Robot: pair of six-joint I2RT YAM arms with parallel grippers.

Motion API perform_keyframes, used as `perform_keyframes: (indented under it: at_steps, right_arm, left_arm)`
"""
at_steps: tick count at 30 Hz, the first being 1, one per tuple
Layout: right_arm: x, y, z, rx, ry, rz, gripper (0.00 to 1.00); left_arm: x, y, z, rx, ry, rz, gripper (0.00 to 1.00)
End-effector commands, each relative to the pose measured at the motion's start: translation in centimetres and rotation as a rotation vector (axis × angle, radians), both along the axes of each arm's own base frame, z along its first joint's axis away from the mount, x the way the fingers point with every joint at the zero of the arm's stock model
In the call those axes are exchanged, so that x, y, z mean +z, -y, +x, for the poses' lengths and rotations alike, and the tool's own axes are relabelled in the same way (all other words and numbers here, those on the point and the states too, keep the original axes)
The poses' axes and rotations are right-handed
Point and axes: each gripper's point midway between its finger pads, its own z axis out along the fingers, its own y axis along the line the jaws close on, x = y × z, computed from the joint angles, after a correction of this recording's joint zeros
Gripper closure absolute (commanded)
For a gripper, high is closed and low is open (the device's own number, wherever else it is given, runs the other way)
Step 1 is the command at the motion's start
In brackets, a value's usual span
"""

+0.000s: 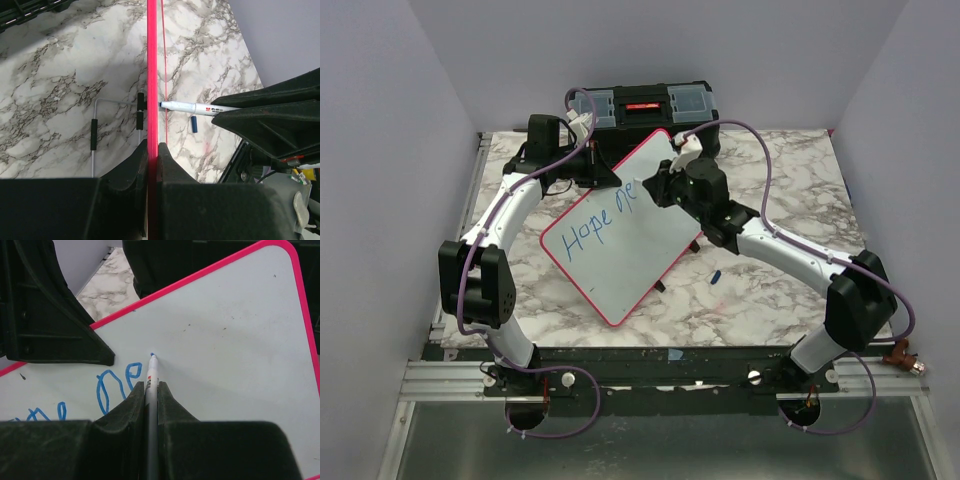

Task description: Write a sentence on the whiteboard

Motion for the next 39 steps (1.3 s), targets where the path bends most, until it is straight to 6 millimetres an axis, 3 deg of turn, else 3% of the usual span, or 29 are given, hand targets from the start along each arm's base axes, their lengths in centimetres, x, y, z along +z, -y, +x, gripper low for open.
perform_keyframes:
  at_steps: [1, 6, 14, 39]
  right_arm:
    - [-1.7, 0.4, -1.0, 0.018, -0.035, 0.0, 0.99]
    - [-3.0, 1.1, -1.8, 0.012, -0.061, -0.002, 0.99]
    - [-3.4, 1.3, -1.9, 0.004, -0.068, -0.008, 0.99]
    - [-0.9, 0.5, 2.4, -0.088, -0.029, -0.016, 0.99]
  left_arm:
    - [0.7, 1.0, -0.3, -0.062, 0.058, 0.007, 1.0]
    - [1.0, 1.1, -0.3, -0.06, 0.06, 0.002, 1.0]
    - [0.3, 1.2, -0.1, -0.061, 0.05, 0.008, 1.0]
    - [0.1, 1.1, 0.0, -0.068, 0.054, 0.015, 1.0]
